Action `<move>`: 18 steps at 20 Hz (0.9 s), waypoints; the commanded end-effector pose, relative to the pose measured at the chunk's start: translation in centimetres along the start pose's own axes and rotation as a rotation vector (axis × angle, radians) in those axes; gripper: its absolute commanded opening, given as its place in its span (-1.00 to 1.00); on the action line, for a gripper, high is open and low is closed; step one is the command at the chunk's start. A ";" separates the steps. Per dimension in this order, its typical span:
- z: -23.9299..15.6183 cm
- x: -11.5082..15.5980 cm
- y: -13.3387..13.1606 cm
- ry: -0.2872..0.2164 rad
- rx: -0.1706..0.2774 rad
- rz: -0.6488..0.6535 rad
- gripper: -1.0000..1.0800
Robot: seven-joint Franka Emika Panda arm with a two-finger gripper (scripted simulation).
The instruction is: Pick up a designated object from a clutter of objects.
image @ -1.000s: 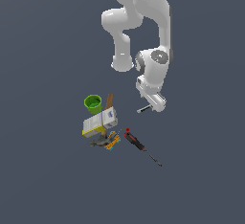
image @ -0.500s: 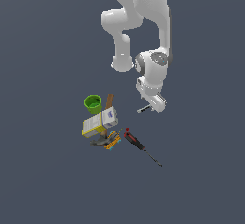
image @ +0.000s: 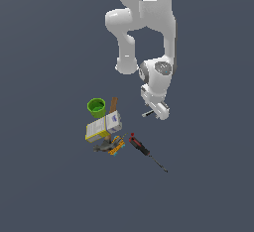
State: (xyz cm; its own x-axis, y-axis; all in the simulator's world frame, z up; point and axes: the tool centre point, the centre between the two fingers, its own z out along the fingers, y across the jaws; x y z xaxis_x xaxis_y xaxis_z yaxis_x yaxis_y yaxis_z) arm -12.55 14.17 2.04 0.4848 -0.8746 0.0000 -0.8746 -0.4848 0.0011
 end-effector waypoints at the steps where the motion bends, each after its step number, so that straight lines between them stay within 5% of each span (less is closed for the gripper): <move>1: 0.6 0.0 0.0 0.000 0.001 0.000 0.92; 4: 0.8 0.0 0.0 0.000 0.001 0.000 0.92; 5: 0.8 0.0 0.0 0.000 0.001 0.000 -1.00; 18: 0.6 0.0 -0.1 0.000 0.001 0.000 -1.00</move>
State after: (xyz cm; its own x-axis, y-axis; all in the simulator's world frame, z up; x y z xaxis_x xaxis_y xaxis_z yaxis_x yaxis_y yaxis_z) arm -12.53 14.19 1.36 0.4846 -0.8747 0.0003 -0.8747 -0.4846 0.0003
